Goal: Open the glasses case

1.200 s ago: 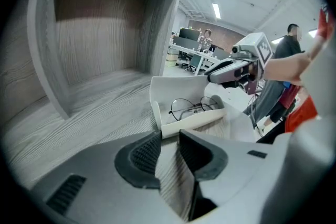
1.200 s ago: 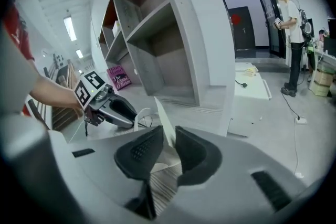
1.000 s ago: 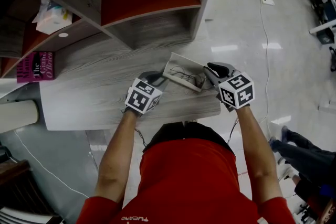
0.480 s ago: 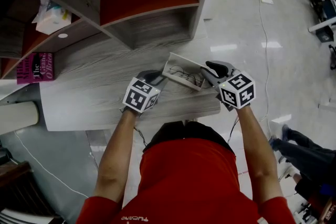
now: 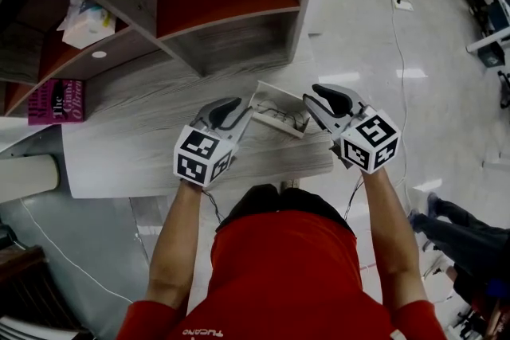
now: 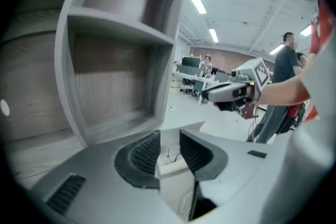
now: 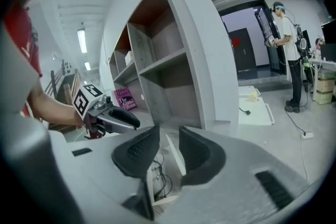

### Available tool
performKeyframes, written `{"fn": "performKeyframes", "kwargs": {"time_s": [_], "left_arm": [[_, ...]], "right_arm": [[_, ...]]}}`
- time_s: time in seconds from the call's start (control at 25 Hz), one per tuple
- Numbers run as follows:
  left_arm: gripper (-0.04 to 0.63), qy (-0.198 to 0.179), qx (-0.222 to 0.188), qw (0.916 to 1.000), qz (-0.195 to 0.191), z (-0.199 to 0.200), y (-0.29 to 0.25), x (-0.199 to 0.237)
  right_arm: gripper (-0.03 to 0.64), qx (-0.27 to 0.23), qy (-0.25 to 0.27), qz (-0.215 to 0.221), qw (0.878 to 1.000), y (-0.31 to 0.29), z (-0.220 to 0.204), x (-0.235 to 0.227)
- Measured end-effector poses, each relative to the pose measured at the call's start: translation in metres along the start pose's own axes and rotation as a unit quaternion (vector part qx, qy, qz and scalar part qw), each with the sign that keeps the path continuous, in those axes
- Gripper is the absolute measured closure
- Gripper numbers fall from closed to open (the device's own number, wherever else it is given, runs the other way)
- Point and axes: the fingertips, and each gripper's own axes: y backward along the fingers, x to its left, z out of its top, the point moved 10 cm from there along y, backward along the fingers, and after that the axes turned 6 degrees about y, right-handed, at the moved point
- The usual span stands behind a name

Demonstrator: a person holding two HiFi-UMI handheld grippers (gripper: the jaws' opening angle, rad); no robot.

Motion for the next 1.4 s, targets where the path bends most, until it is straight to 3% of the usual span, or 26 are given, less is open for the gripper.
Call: {"fn": "performKeyframes", "kwargs": {"time_s": [0.12,0.32,0.68,0.76,1.0,1.12,1.4], "left_arm": [[0.495,-0.008,-0.083,0.9965,0.001,0.029,0.023,-0.015],[0.534,-0.032,-0.194,0.9804,0.002,0.068,0.059,-0.044],[0.566,-0.063,-0.291,0.9545,0.012,0.1,0.097,-0.084],[0.571,-0.066,-0.303,0.9507,0.009,0.102,0.103,-0.092],[0.578,-0.091,-0.297,0.9504,0.004,0.098,0.124,-0.109],[0.584,-0.106,-0.293,0.9502,0.012,0.092,0.129,-0.11],[0.588,-0.094,-0.301,0.9489,0.01,0.085,0.13,-0.108]], "right_arm": [[0.504,-0.044,0.01,-0.004,0.999,0.011,0.022,0.012],[0.544,-0.115,0.041,-0.022,0.992,0.032,0.054,0.036],[0.611,-0.211,0.076,-0.054,0.973,0.066,0.087,0.071],[0.612,-0.227,0.079,-0.056,0.969,0.073,0.09,0.079],[0.612,-0.256,0.102,-0.07,0.959,0.095,0.094,0.103],[0.612,-0.254,0.107,-0.073,0.958,0.1,0.092,0.11],[0.614,-0.244,0.103,-0.066,0.962,0.1,0.086,0.119]]}}
